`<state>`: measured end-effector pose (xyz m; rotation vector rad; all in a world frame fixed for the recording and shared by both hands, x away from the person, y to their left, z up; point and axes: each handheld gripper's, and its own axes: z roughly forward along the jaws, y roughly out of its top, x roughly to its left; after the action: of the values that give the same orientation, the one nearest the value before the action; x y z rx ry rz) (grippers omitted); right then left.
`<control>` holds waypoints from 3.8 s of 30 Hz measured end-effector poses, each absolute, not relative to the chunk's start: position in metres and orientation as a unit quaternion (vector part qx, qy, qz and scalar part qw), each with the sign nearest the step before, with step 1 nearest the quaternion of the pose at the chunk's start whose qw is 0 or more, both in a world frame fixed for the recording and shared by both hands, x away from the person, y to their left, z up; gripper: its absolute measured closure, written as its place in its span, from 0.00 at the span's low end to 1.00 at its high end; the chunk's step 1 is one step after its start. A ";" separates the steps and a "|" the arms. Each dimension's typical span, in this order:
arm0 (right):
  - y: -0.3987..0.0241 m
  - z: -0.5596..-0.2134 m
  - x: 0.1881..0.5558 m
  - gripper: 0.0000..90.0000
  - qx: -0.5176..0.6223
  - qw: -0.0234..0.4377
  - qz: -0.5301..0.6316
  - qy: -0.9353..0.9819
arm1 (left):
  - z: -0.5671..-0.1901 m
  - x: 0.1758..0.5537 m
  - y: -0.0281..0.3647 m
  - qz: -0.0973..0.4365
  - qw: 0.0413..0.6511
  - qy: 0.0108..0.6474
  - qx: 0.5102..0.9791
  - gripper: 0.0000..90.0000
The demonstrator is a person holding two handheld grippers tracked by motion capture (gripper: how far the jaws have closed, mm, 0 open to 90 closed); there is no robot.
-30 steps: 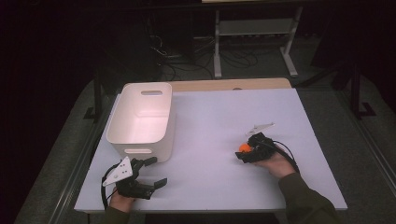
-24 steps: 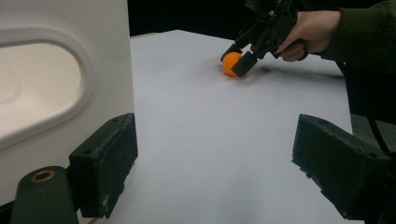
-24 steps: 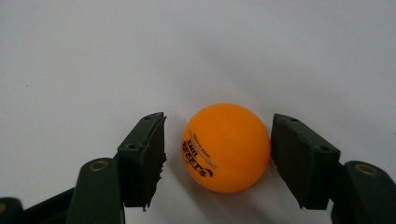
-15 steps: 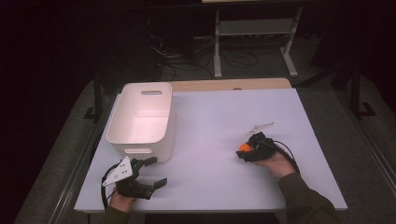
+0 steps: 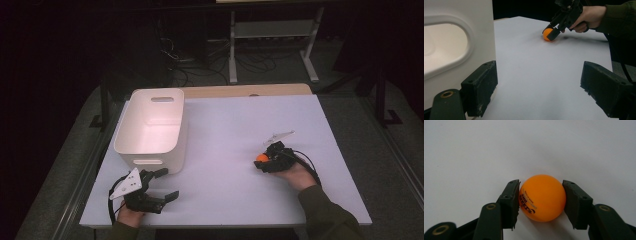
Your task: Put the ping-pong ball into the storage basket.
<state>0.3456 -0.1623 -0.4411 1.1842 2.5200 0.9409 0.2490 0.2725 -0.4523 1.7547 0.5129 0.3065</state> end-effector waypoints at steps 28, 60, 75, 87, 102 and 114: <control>-0.168 -0.433 0.347 0.55 0.411 0.095 0.337 0.842 | -0.452 0.249 0.272 0.133 0.601 0.221 0.756 0.16; -0.154 -0.415 0.350 0.55 0.395 0.092 0.352 0.844 | -0.452 0.249 0.273 0.131 0.602 0.224 0.755 0.16; -0.144 -0.412 0.353 0.55 0.380 0.090 0.354 0.850 | -0.452 0.249 0.273 0.132 0.603 0.223 0.755 0.16; -0.133 -0.411 0.354 0.55 0.370 0.085 0.354 0.855 | -0.452 0.249 0.273 0.132 0.602 0.223 0.755 0.16; -0.118 -0.407 0.357 0.55 0.354 0.084 0.355 0.861 | -0.452 0.249 0.272 0.131 0.601 0.223 0.756 0.16; -0.105 -0.405 0.360 0.55 0.341 0.081 0.353 0.867 | -0.452 0.249 0.272 0.131 0.601 0.223 0.756 0.16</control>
<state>0.3598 -0.1049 -0.4045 1.0205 2.5919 1.0561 0.2490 0.2724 -0.4524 1.7532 0.5165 0.3034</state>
